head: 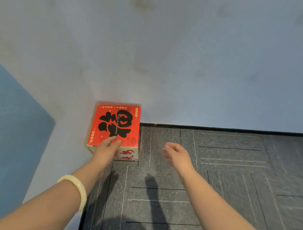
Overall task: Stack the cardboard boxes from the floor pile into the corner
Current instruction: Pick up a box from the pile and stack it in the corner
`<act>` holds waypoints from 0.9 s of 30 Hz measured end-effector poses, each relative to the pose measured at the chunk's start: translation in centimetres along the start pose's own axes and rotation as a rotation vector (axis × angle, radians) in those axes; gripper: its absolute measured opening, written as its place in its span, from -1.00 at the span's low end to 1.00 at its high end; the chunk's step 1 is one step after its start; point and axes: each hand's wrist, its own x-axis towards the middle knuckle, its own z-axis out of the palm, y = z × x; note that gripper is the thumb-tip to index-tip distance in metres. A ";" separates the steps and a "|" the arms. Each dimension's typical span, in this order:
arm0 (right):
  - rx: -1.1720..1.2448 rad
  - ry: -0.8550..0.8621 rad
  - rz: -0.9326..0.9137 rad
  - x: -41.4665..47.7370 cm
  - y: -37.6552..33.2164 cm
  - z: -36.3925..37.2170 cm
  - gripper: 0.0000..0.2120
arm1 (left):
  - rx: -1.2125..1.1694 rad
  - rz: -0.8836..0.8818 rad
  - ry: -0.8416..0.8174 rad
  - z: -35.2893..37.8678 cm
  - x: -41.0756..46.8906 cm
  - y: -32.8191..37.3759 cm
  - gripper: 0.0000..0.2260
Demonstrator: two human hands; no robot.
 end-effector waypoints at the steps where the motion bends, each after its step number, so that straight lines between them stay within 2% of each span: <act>1: 0.022 0.003 0.017 -2.4 -1.1 -1.5 -0.80 | 0.003 -0.017 -0.032 0.6 -2.8 1.7 -0.64; 5: 0.092 0.048 0.074 -12.5 -4.3 -7.6 -0.88 | 0.063 -0.070 -0.171 3.3 -13.5 6.8 -0.71; 10: 0.181 0.150 0.158 -24.1 -3.7 -14.0 -0.88 | 0.174 -0.114 -0.426 8.1 -23.6 9.1 -0.73; 21: 0.554 0.664 0.203 -47.4 6.0 -23.6 -0.90 | 0.464 0.022 -0.853 20.1 -40.6 11.1 -0.87; 27: 0.769 0.996 0.167 -61.9 12.5 -28.2 -0.92 | 0.613 0.185 -1.072 28.9 -52.6 9.3 -0.73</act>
